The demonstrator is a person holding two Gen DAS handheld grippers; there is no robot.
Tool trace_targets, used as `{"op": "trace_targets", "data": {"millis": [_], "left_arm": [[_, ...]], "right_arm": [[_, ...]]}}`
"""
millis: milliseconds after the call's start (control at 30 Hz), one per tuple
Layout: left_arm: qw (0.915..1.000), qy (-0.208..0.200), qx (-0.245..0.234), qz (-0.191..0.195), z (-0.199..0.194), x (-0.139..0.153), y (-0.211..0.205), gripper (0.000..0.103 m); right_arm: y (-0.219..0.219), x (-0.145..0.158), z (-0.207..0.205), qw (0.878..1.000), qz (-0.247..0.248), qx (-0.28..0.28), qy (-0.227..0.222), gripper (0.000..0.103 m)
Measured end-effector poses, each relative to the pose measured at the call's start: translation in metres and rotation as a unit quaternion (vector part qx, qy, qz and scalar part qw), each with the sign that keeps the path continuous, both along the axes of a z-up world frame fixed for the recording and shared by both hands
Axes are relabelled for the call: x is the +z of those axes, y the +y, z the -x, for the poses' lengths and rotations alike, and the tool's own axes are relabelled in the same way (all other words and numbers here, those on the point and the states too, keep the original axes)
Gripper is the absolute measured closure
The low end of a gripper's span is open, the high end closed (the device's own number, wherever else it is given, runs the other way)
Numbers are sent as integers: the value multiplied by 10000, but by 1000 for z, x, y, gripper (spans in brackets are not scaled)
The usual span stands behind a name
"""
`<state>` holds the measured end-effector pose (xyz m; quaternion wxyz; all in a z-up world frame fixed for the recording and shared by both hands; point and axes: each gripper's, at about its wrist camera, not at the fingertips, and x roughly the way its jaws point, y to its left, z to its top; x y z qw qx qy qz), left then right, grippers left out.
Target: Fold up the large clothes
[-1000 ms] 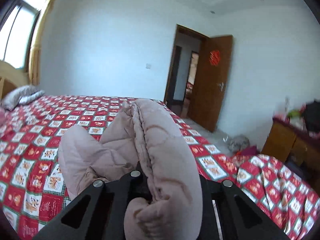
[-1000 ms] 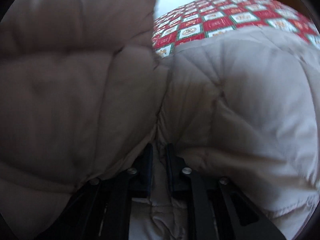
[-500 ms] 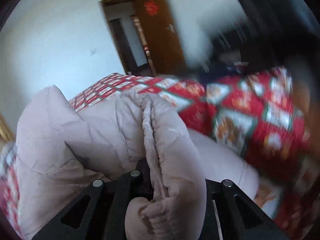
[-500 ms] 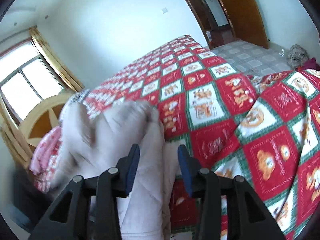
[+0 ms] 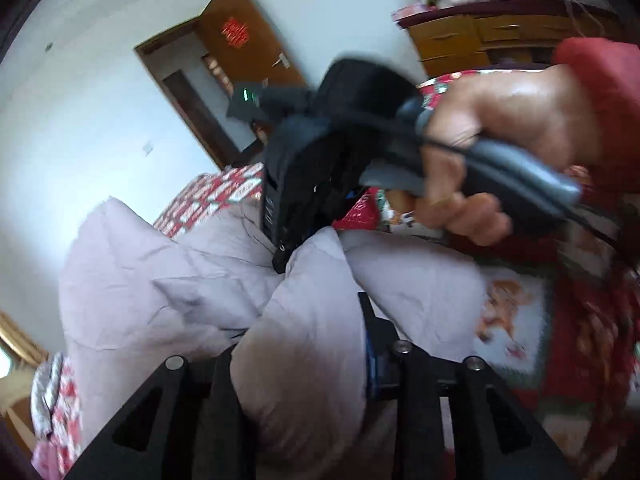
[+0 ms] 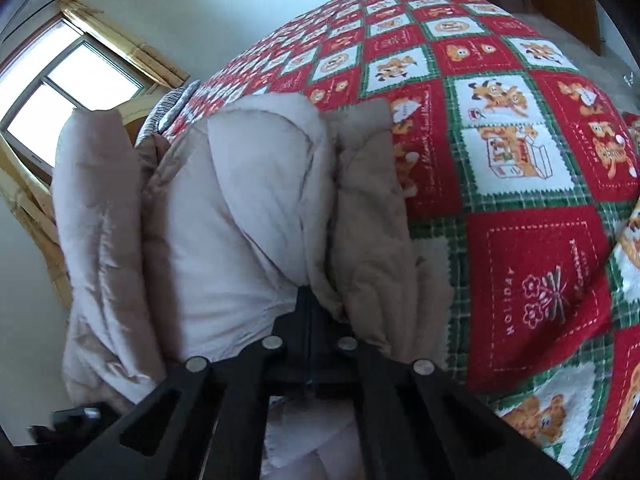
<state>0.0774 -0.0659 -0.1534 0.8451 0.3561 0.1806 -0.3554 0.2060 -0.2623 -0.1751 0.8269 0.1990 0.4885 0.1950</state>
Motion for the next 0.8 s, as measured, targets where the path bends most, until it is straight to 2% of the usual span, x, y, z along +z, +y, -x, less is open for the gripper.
{"op": "trace_targets", "data": {"millis": [67, 167, 200, 233, 300, 367, 433, 467, 500, 533, 600, 633, 667, 733, 800], "left_arm": [[9993, 345, 33, 109, -1, 11, 14, 72], [9892, 1230, 183, 779, -21, 30, 34, 72], [9860, 1365, 233, 929, -27, 32, 38, 72], [9866, 1304, 278, 940, -28, 35, 36, 72], [9935, 756, 306, 788, -20, 33, 23, 64], [9974, 275, 100, 665, -9, 29, 3, 34], [9972, -31, -263, 701, 0, 27, -16, 23], [9958, -50, -508, 767, 5, 27, -22, 23], [9948, -253, -539, 830, 10, 30, -26, 23], [9932, -254, -690, 905, 13, 35, -27, 23], [9853, -4, -1217, 1198, 21, 47, -20, 23], [9833, -31, -1297, 1276, 25, 51, -14, 23], [9820, -78, -1286, 1385, 27, 57, -5, 23], [9777, 83, -1041, 1820, 19, 72, 22, 23], [9646, 443, -390, 2569, -6, 91, 70, 23]], "right_arm": [[-3, -6, 2, 9990, -414, 66, 136, 103], [-5, -16, 5, 9961, -857, 116, 172, 103], [-4, -17, 8, 9960, -884, 110, 107, 103], [-4, -16, 9, 9965, -833, 78, 36, 103], [2, -11, 14, 9982, -594, 54, -85, 103], [10, -4, 16, 9993, -305, 90, -212, 103], [10, -1, 15, 9992, -328, 130, -166, 103], [5, -2, 13, 9988, -469, 149, -56, 103], [-3, -4, 11, 9979, -613, 190, 48, 103], [-11, -7, 9, 9961, -832, 236, 168, 103], [-22, -14, 4, 9920, -1184, 263, 341, 103], [-25, -18, 0, 9905, -1285, 275, 403, 103], [-26, -19, -1, 9904, -1290, 275, 408, 103], [-25, -17, 0, 9931, -1106, 276, 287, 103], [-15, -16, 5, 9968, -760, 264, 25, 103]]}}
